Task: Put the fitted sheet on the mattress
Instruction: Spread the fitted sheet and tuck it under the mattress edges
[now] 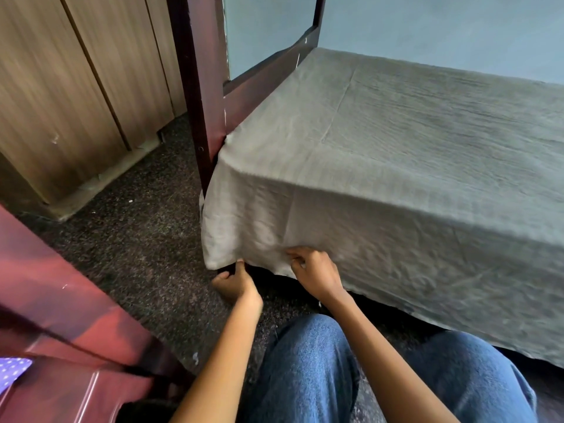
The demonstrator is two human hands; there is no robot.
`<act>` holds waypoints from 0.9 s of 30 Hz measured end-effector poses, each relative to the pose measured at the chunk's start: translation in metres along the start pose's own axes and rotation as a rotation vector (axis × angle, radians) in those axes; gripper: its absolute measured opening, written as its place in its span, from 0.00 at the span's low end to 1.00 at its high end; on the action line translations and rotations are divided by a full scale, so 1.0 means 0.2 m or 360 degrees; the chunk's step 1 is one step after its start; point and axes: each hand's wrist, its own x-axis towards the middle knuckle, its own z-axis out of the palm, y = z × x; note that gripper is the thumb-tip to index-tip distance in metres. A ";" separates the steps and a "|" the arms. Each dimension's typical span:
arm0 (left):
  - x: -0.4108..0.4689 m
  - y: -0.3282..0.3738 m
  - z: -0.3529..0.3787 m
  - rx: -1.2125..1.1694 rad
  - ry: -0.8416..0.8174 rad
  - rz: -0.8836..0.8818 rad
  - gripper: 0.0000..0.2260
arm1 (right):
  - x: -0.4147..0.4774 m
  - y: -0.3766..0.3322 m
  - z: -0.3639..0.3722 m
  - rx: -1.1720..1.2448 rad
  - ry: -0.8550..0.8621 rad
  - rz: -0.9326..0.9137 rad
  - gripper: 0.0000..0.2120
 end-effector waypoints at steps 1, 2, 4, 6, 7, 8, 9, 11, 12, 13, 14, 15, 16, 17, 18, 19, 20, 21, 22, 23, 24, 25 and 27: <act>-0.06 0.00 -0.01 -0.0059 -0.0018 0.0081 0.15 | -0.01 0.00 0.01 -0.0012 0.0013 -0.0008 0.18; -0.11 0.00 -0.01 -0.0153 -0.0114 0.0118 0.14 | -0.01 0.00 0.02 -0.0027 0.0022 -0.0011 0.18; -0.19 0.01 0.00 -0.0302 -0.0384 0.0051 0.12 | -0.03 0.01 0.05 -0.0022 0.0048 0.0012 0.20; -0.23 0.06 0.01 -0.0386 -0.0638 -0.0110 0.13 | -0.07 0.03 0.08 0.0147 0.0122 0.0116 0.20; -0.24 0.09 0.01 -0.0403 -0.0738 -0.0194 0.15 | -0.09 0.03 0.09 0.0304 0.0192 0.0208 0.20; -0.24 0.11 0.02 -0.0412 -0.0813 -0.0269 0.16 | -0.11 0.03 0.09 0.0513 0.0278 0.0333 0.19; -0.23 0.13 0.02 -0.0418 -0.0863 -0.0335 0.17 | -0.14 0.04 0.09 0.0824 0.0376 0.0495 0.18; -0.21 0.15 0.03 -0.0450 -0.0914 -0.0438 0.18 | -0.19 0.02 0.06 0.1773 0.0541 0.0836 0.17; -0.20 0.16 0.03 -0.0473 -0.0924 -0.0478 0.18 | -0.21 0.02 0.04 0.2243 0.0585 0.0972 0.16; -0.20 0.15 0.03 -0.0488 -0.0920 -0.0503 0.18 | -0.22 0.02 0.02 0.2626 0.0616 0.1081 0.15; -0.18 0.15 0.03 -0.0496 -0.0909 -0.0514 0.18 | -0.22 0.02 -0.01 0.2914 0.0645 0.1171 0.13; -0.18 0.14 0.03 -0.0504 -0.0898 -0.0521 0.18 | -0.22 0.03 -0.04 0.3140 0.0670 0.1241 0.11; -0.16 0.14 0.03 -0.0511 -0.0884 -0.0527 0.18 | -0.22 0.03 -0.07 0.3308 0.0680 0.1279 0.10; -0.16 0.14 0.03 -0.0517 -0.0871 -0.0530 0.18 | -0.21 0.02 -0.09 0.3436 0.0671 0.1292 0.10; -0.16 0.13 0.03 -0.0520 -0.0859 -0.0525 0.18 | -0.21 0.01 -0.11 0.3534 0.0657 0.1284 0.13; -0.16 0.13 0.04 -0.0521 -0.0848 -0.0517 0.18 | -0.20 0.00 -0.13 0.3620 0.0642 0.1266 0.19; -0.17 0.13 0.04 -0.0519 -0.0834 -0.0510 0.17 | -0.20 0.00 -0.14 0.3688 0.0636 0.1248 0.24; -0.17 0.13 0.05 -0.0529 -0.0820 -0.0514 0.17 | -0.19 -0.01 -0.15 0.3740 0.0643 0.1236 0.27; -0.17 0.13 0.05 -0.0555 -0.0809 -0.0533 0.17 | -0.19 -0.01 -0.16 0.3784 0.0649 0.1231 0.28; -0.18 0.14 0.05 -0.0583 -0.0808 -0.0559 0.17 | -0.20 -0.01 -0.16 0.3821 0.0646 0.1220 0.28; -0.17 0.14 0.05 -0.0602 -0.0813 -0.0581 0.16 | -0.20 0.00 -0.16 0.3846 0.0632 0.1206 0.29; -0.17 0.14 0.05 -0.0612 -0.0819 -0.0595 0.16 | -0.21 0.00 -0.17 0.3852 0.0616 0.1200 0.29; -0.16 0.14 0.04 -0.0612 -0.0824 -0.0606 0.16 | -0.21 0.00 -0.18 0.3833 0.0599 0.1186 0.32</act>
